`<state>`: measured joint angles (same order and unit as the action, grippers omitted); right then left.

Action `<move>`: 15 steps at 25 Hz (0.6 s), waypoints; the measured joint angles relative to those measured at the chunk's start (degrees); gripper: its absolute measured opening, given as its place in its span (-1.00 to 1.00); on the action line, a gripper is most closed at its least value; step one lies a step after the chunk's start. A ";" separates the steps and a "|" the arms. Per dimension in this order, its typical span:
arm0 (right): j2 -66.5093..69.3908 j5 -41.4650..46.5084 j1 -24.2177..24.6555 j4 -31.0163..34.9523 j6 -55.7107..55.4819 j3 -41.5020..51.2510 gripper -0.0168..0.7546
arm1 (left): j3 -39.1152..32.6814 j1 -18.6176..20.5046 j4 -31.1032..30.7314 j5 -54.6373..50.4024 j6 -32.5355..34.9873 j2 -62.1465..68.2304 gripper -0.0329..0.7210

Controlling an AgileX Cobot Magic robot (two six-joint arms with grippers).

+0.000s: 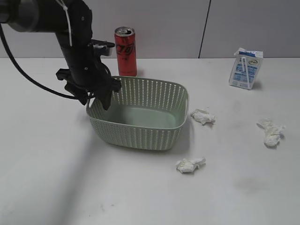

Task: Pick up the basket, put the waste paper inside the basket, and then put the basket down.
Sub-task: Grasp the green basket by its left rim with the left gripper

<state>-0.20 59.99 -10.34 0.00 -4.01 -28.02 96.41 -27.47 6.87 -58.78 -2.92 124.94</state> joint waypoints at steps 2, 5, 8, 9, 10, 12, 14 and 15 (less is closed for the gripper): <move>0.00 0.00 0.00 0.00 0.00 0.00 0.34 | 0.00 0.00 0.00 0.39 0.00 0.00 0.19; 0.00 0.00 0.00 0.00 -0.04 0.00 0.34 | 0.00 0.00 0.00 0.39 0.00 0.00 -0.34; 0.00 0.00 0.00 0.00 -0.04 0.00 0.34 | 0.06 0.00 0.16 0.12 -0.02 0.00 -0.76; 0.00 0.00 0.00 0.00 -0.04 0.00 0.34 | 0.11 0.00 0.41 0.06 -0.29 0.00 -0.82; 0.00 0.00 0.00 0.00 -0.04 0.00 0.34 | 0.26 0.00 0.55 -0.24 -0.88 -0.05 -0.85; 0.00 0.00 0.00 0.00 -0.04 0.00 0.34 | 0.37 0.00 0.61 -1.73 -2.34 -0.28 -0.88; 0.00 0.00 0.00 0.00 -0.04 0.00 0.34 | 0.37 0.00 0.61 -3.65 -3.45 -1.18 -0.90; 0.00 0.00 0.00 0.00 -0.04 0.00 0.34 | 0.37 0.00 0.61 -4.51 -3.90 -1.93 -0.91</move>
<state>-0.20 59.99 -10.34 0.00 -4.06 -28.02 96.77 -27.47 7.49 -63.29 -6.82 123.01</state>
